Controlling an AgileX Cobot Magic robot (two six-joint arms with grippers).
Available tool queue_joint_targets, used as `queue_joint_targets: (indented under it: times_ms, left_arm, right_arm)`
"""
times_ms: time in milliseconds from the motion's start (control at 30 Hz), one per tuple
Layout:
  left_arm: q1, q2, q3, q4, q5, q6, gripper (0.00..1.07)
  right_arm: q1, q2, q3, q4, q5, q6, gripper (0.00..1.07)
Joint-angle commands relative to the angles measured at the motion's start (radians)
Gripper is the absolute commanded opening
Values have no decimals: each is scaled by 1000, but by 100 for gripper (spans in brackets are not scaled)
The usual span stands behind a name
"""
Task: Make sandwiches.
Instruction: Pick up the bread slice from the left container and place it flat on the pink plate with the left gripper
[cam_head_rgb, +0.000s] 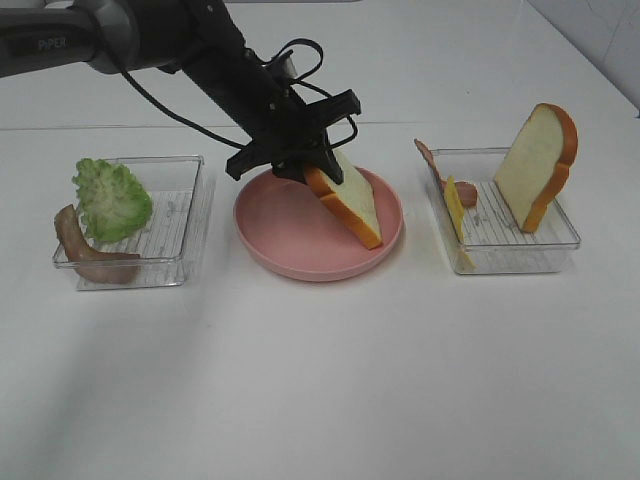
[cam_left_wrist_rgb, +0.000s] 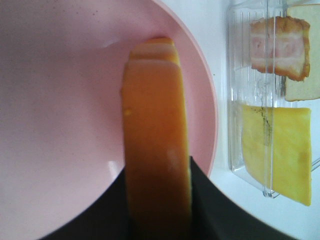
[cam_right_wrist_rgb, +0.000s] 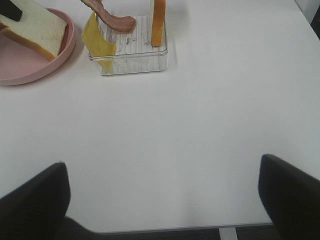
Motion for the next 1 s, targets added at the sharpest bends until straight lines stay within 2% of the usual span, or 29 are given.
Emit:
queue_joint_targets:
  times_ms: [33, 300, 400, 433, 467, 500, 533, 567, 633, 933, 1000]
  left_arm:
    - [-9, 27, 3, -36, -7, 2, 0]
    - [-14, 30, 3, -18, 1, 2, 0]
    - [-14, 30, 3, -18, 0, 2, 6]
    - [-14, 30, 3, -18, -1, 2, 17]
    - [-14, 30, 3, -18, -1, 2, 17]
    - [-14, 30, 3, -18, 0, 2, 29]
    - [-14, 30, 3, -18, 4, 2, 47]
    - [-14, 30, 3, -18, 4, 2, 47]
    - [-14, 29, 3, -17, 9, 2, 65]
    - [-14, 26, -27, 29, 67, 0, 73]
    - [-14, 26, -88, 98, 139, -12, 74]
  right_arm:
    - [-6, -31, 3, 7, -8, 1, 99]
    - [-6, -31, 3, 7, -8, 1, 99]
    - [-6, -31, 3, 7, -8, 1, 99]
    - [-6, -31, 3, 7, -8, 1, 99]
    - [-6, -31, 3, 7, -8, 1, 99]
    - [-6, -31, 3, 7, -8, 1, 99]
    - [-6, -31, 3, 7, -8, 1, 99]
    - [-6, -31, 3, 7, -8, 1, 99]
    - [-6, -31, 3, 7, -8, 1, 99]
    - [-6, -31, 3, 7, -8, 1, 99]
    - [-6, -31, 3, 7, -8, 1, 99]
